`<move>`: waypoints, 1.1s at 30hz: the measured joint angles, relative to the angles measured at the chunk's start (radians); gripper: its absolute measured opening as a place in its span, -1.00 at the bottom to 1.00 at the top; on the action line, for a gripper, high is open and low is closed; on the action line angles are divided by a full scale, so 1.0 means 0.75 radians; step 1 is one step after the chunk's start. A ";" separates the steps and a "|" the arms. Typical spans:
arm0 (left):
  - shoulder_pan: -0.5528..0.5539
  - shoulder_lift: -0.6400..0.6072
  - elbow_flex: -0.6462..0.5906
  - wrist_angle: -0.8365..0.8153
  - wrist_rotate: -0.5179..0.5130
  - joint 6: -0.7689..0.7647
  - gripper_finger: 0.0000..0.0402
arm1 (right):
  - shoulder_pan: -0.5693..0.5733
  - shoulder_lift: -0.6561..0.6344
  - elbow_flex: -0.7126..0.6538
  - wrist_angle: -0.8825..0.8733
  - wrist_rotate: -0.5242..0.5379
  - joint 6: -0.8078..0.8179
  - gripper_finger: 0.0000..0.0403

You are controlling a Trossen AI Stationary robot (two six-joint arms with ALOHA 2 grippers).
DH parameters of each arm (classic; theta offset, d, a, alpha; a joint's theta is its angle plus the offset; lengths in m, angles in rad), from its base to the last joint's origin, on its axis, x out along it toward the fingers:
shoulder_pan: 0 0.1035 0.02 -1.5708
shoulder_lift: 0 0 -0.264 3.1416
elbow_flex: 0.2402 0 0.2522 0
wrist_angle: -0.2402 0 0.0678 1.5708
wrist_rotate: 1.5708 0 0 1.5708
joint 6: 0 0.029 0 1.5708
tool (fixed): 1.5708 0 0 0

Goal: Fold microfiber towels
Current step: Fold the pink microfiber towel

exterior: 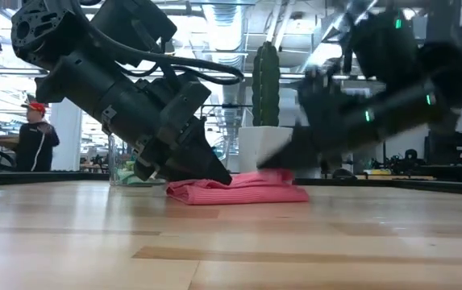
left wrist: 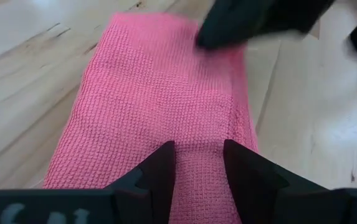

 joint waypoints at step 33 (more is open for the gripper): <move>-0.100 0.133 0.000 0.206 -0.087 0.084 -0.36 | 0.100 0.256 0.038 0.139 -0.019 0.131 -0.89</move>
